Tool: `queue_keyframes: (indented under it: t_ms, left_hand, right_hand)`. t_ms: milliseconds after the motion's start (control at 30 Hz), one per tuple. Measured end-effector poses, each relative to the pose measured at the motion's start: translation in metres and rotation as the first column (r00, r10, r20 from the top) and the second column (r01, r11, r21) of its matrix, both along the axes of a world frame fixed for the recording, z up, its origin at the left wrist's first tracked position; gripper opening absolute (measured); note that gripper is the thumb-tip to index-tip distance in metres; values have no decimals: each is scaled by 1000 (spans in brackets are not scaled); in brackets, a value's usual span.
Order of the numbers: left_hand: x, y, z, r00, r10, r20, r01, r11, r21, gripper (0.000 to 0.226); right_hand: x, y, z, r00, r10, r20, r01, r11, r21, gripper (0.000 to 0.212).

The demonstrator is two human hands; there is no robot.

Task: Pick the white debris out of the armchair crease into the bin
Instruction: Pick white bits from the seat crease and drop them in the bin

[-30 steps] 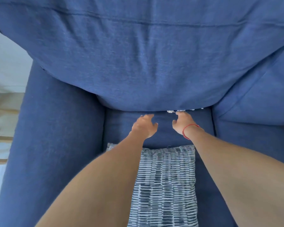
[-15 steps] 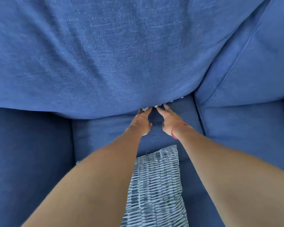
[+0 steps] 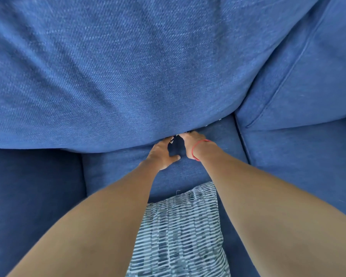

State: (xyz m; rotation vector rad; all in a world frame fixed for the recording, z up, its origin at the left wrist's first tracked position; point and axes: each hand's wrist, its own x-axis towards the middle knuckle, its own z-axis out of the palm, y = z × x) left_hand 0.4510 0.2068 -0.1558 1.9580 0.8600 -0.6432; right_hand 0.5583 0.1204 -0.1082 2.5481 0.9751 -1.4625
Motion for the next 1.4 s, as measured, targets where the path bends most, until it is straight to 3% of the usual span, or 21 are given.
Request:
queue_keyframes:
  t_ms: [100,233,367,500,700,767,867,933,1133,1267,1400]
  left_hand:
    - [-4,2,-8,999,26,29,-25,999,-29,88]
    - [-4,4,-7,998,19,67,-18,1000,-7,86]
    - [-6,-9,4,990,77,119,-93,987,133,63]
    - [-11,-25,27,929,304,210,-339,927,158,15]
    - [-42,-32,69,891,396,220,-421,904,78,17]
    - [-53,-26,94,877,425,225,-450,890,72,25]
    - [-73,-9,130,857,463,227,-488,870,70,13]
    - [-89,8,152,850,473,234,-503,860,89,23]
    - [-168,63,195,791,523,318,-586,797,146,17]
    - [-232,96,216,700,609,373,-690,712,130,18]
    - [-305,123,227,543,736,403,-822,564,78,13]
  right_hand:
    - [-1,3,-6,991,103,91,-102,995,-13,69]
    - [-4,0,-8,984,81,160,-88,995,38,52]
    - [-16,-14,-3,959,-145,245,92,972,215,30]
    - [-25,-29,8,913,-358,196,295,911,289,21]
    - [-40,-33,56,881,-449,147,379,857,348,22]
    - [-46,-24,81,895,-421,144,353,869,345,21]
    - [-64,-3,119,921,-375,104,316,876,366,14]
    - [-81,15,140,933,-352,73,295,866,404,12]
    - [-158,83,178,968,-244,53,183,839,512,12]
    - [-217,126,189,982,-159,99,78,830,553,18]
    - [-284,170,197,991,-65,114,-12,819,574,21]
